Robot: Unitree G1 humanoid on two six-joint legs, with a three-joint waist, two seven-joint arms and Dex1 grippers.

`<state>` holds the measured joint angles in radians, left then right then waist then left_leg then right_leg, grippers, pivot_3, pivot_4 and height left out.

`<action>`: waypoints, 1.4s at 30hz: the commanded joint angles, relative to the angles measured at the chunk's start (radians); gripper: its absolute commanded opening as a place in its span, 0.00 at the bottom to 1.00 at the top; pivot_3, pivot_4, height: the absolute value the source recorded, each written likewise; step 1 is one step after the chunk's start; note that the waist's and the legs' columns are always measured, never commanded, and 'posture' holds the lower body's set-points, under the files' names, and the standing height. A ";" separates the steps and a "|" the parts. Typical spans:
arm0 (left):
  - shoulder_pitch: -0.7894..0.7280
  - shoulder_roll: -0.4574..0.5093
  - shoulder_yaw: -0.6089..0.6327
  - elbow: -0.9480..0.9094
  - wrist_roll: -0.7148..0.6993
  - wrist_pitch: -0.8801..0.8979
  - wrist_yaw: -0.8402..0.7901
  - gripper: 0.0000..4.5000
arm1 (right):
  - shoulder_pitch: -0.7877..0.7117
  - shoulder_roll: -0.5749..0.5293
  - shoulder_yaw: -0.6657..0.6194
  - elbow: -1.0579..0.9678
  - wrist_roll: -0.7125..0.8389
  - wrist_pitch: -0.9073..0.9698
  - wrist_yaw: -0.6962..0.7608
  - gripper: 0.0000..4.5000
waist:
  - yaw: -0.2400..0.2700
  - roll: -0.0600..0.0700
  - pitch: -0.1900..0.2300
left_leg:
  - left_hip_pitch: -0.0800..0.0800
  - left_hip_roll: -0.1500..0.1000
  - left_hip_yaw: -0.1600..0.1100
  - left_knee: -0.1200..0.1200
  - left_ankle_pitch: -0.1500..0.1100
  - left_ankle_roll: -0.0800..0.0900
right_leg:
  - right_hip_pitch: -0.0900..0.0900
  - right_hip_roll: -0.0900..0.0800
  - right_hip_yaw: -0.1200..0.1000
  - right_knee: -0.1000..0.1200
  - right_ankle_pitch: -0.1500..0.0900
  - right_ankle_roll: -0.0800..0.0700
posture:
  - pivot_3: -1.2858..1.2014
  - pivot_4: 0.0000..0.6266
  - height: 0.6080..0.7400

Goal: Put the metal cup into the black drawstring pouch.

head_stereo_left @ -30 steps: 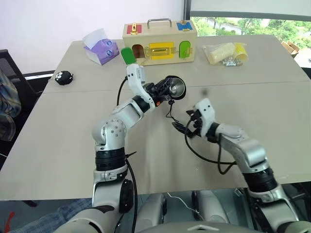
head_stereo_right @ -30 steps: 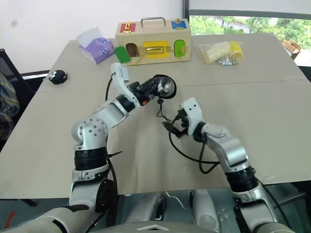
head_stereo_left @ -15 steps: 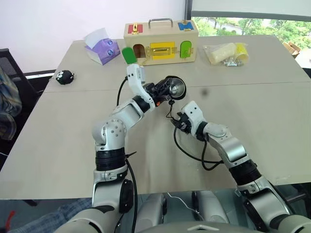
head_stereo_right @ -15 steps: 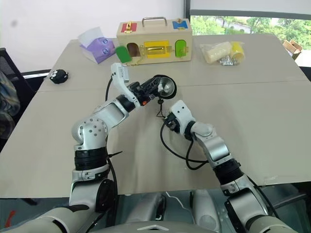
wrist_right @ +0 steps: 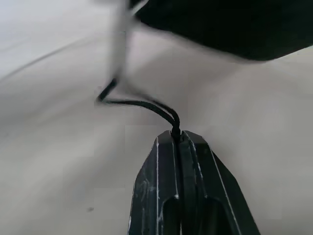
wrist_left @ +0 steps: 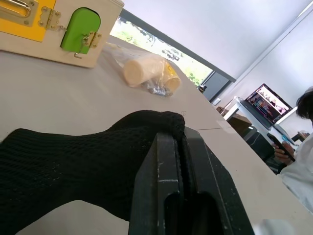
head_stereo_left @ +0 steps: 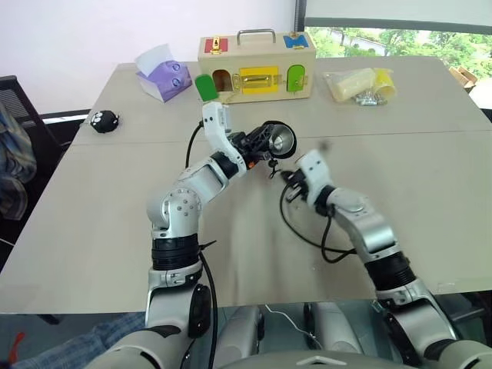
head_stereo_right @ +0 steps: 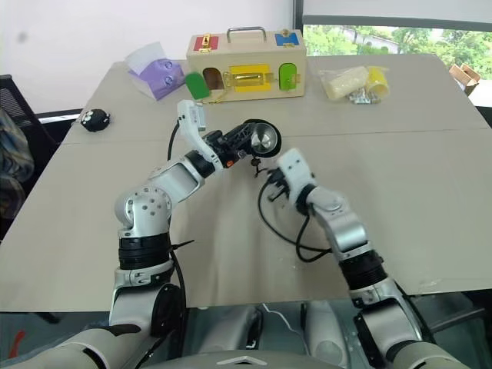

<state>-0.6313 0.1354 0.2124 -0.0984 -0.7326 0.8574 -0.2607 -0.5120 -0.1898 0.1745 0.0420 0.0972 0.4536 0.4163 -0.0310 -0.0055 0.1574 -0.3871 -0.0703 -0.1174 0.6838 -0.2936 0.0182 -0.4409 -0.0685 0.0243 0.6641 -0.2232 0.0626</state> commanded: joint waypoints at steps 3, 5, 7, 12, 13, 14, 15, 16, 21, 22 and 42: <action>0.011 -0.020 -0.014 -0.025 0.022 -0.069 0.008 0.00 | -0.081 -0.076 -0.260 -0.136 0.052 -0.149 -0.100 0.02 | 0.005 0.000 0.000 | -0.001 0.000 0.000 0.000 0.000 0.000 | -0.001 0.000 0.000 0.000 0.000 0.000 | 0.52 0.24 0.77; 0.004 -0.029 -0.017 -0.015 0.038 -0.101 0.009 0.00 | -0.145 -0.078 -0.309 -0.185 0.126 -0.129 -0.084 0.02 | -0.001 0.000 0.000 | -0.001 0.000 0.001 0.000 0.000 0.000 | -0.001 0.000 0.001 0.000 0.000 0.000 | 0.52 0.24 0.77; -0.003 -0.032 -0.025 -0.004 0.053 -0.123 0.003 0.00 | -0.199 -0.083 -0.326 -0.216 0.172 -0.124 -0.065 0.02 | -0.009 0.000 0.000 | -0.001 0.001 0.002 0.000 0.000 0.000 | -0.002 0.000 0.002 0.001 0.000 0.000 | 0.52 0.24 0.77; -0.006 -0.031 -0.040 -0.006 0.030 -0.160 -0.054 0.00 | -0.290 -0.074 -0.316 -0.252 0.213 -0.077 -0.098 0.02 | -0.007 0.000 0.000 | -0.001 0.002 0.002 -0.001 0.000 0.000 | -0.002 0.000 0.001 0.001 0.000 0.000 | 0.52 0.24 0.77; -0.003 -0.035 -0.032 -0.017 0.000 -0.167 -0.087 0.00 | -0.305 -0.066 -0.311 -0.263 0.226 -0.068 -0.100 0.02 | -0.007 0.000 0.000 | -0.001 0.001 0.002 0.000 0.000 0.000 | -0.002 -0.001 0.001 0.001 0.000 0.000 | 0.52 0.24 0.77; -0.001 -0.030 -0.039 -0.038 -0.010 -0.179 -0.118 0.13 | -0.317 -0.062 -0.303 -0.272 0.237 -0.063 -0.097 0.00 | -0.007 0.000 0.000 | -0.002 0.001 0.002 0.000 0.000 0.000 | -0.002 -0.001 0.002 0.001 0.000 0.000 | 0.52 0.24 0.77; 0.000 -0.020 -0.057 -0.055 0.006 -0.204 -0.146 0.19 | -0.322 -0.061 -0.298 -0.276 0.245 -0.059 -0.092 0.00 | -0.008 0.000 0.000 | -0.002 0.001 0.002 0.000 0.000 0.000 | -0.003 -0.001 0.002 0.001 0.000 0.000 | 0.52 0.24 0.77; 0.004 0.001 -0.090 -0.071 0.045 -0.245 -0.187 0.32 | -0.327 -0.062 -0.293 -0.273 0.247 -0.056 -0.089 0.00 | -0.008 0.000 0.000 | -0.004 0.001 0.002 0.000 0.000 0.000 | -0.005 -0.001 0.002 0.001 0.000 0.000 | 0.52 0.24 0.77; 0.001 0.025 -0.145 -0.104 0.075 -0.350 -0.303 0.48 | -0.344 -0.063 -0.277 -0.264 0.266 -0.052 -0.066 0.00 | -0.006 0.000 0.000 | -0.007 0.001 0.001 0.000 0.000 0.000 | -0.007 -0.001 0.000 0.001 0.000 0.000 | 0.52 0.24 0.77; -0.002 0.033 -0.158 -0.102 0.094 -0.372 -0.319 0.48 | -0.347 -0.061 -0.271 -0.269 0.271 -0.048 -0.061 0.00 | -0.006 0.000 0.000 | -0.007 0.001 0.001 0.000 0.000 0.000 | -0.007 -0.002 0.000 0.000 0.000 0.000 | 0.52 0.24 0.77; -0.152 0.024 -0.245 0.172 0.312 -0.646 -0.433 0.48 | -0.357 -0.019 -0.207 -0.372 0.375 0.043 -0.034 0.00 | -0.009 0.000 0.000 | -0.007 0.001 0.000 0.001 0.000 0.000 | -0.007 -0.001 0.000 0.001 0.000 0.000 | 0.52 0.24 0.77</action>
<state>-0.7509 0.1705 -0.0341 0.0814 -0.4209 0.2457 -0.6823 -0.8424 -0.2095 -0.0326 -0.2783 0.4542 0.4998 0.3799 -0.0395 -0.0051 0.1574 -0.3942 -0.0694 -0.1175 0.6843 -0.2935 0.0185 -0.4479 -0.0700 0.0240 0.6648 -0.2230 0.0623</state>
